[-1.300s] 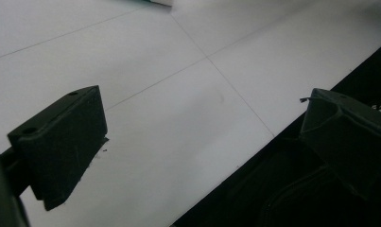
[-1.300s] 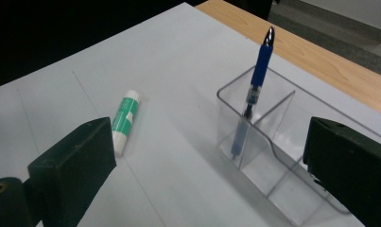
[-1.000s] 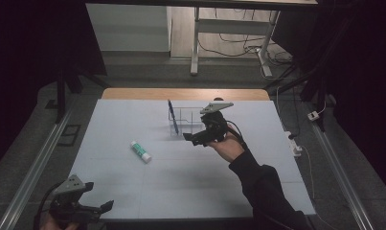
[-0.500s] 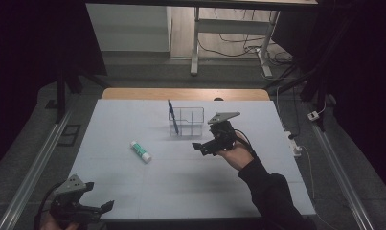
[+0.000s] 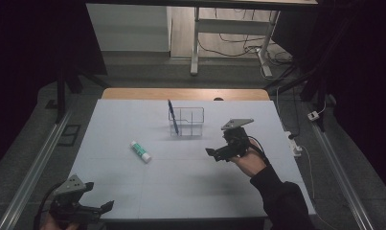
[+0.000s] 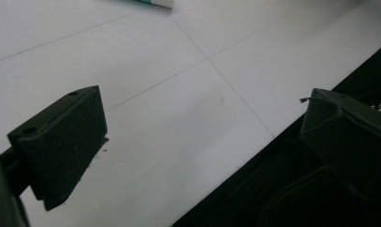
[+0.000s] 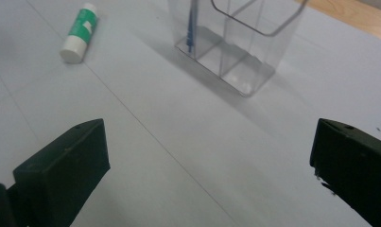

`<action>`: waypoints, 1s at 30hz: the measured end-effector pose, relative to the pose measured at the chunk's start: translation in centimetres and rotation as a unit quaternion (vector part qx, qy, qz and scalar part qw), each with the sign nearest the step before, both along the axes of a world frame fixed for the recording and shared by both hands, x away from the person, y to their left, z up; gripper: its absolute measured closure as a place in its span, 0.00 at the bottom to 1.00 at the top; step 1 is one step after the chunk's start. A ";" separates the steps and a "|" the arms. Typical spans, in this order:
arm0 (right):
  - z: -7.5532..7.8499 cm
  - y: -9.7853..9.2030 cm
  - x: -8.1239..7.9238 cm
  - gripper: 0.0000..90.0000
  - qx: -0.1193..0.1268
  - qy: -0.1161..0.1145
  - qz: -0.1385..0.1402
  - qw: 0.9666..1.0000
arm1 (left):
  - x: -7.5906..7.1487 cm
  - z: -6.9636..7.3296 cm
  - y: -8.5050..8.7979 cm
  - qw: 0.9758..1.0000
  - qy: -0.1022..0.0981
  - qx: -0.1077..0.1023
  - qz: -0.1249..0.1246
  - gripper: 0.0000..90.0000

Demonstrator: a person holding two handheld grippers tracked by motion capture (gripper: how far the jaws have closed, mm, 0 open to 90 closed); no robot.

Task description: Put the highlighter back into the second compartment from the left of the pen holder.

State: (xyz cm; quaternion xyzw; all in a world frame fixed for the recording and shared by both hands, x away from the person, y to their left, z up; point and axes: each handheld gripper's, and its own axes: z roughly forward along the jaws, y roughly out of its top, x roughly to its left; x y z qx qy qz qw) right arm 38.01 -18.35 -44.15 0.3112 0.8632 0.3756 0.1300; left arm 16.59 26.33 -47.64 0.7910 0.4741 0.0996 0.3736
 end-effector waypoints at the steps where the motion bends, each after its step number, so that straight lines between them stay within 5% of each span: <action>1: -0.1 -0.4 0.0 0.00 -0.001 0.003 -0.003 1.000 | 0.0 0.0 0.0 1.000 0.000 0.000 0.000 0.01; 16: -2.0 -4.8 -0.8 0.00 -0.011 0.037 -0.050 0.998 | 0.0 0.0 0.0 1.000 0.000 -0.001 -0.001 0.01; 30: -4.5 -7.5 -1.0 0.00 -0.076 0.040 -0.068 0.994 | 0.0 0.0 0.0 1.000 -0.001 0.000 -0.001 0.01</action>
